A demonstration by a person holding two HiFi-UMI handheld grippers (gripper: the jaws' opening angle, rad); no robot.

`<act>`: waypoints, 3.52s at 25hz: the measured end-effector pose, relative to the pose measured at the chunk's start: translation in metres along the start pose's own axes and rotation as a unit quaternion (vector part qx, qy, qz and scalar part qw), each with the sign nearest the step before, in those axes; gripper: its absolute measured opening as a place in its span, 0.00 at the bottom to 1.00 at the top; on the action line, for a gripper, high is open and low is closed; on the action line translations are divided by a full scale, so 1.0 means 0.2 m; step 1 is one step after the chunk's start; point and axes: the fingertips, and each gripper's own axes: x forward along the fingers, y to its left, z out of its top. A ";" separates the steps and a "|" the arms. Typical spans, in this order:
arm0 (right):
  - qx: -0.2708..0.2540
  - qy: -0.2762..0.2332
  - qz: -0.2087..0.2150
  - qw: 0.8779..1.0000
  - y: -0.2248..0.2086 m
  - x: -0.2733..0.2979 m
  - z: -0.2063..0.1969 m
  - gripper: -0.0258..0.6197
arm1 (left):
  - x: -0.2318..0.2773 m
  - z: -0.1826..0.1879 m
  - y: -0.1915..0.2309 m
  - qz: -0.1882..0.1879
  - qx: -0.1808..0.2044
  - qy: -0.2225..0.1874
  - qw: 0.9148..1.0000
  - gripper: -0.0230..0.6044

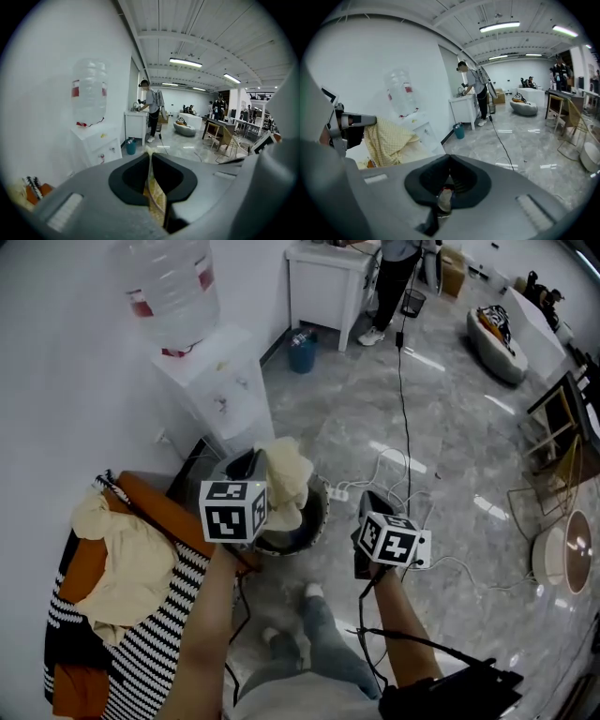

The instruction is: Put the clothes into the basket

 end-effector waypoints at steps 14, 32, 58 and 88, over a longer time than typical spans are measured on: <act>0.026 0.060 0.002 0.998 -0.08 0.40 -0.21 0.04 | 0.34 -0.57 0.06 -0.006 -0.023 0.113 0.993 0.08; 0.014 0.116 0.028 0.993 -0.01 0.66 -0.37 0.04 | 0.51 -1.10 0.22 0.012 -0.107 0.219 0.970 0.28; -0.162 0.146 0.264 0.939 1.29 0.58 -0.32 0.04 | -0.90 -1.32 0.83 0.277 -0.269 0.136 0.912 0.27; -0.337 0.186 0.354 0.852 2.39 0.19 -0.98 0.04 | -2.11 -2.34 1.06 0.414 -0.447 0.078 0.789 0.26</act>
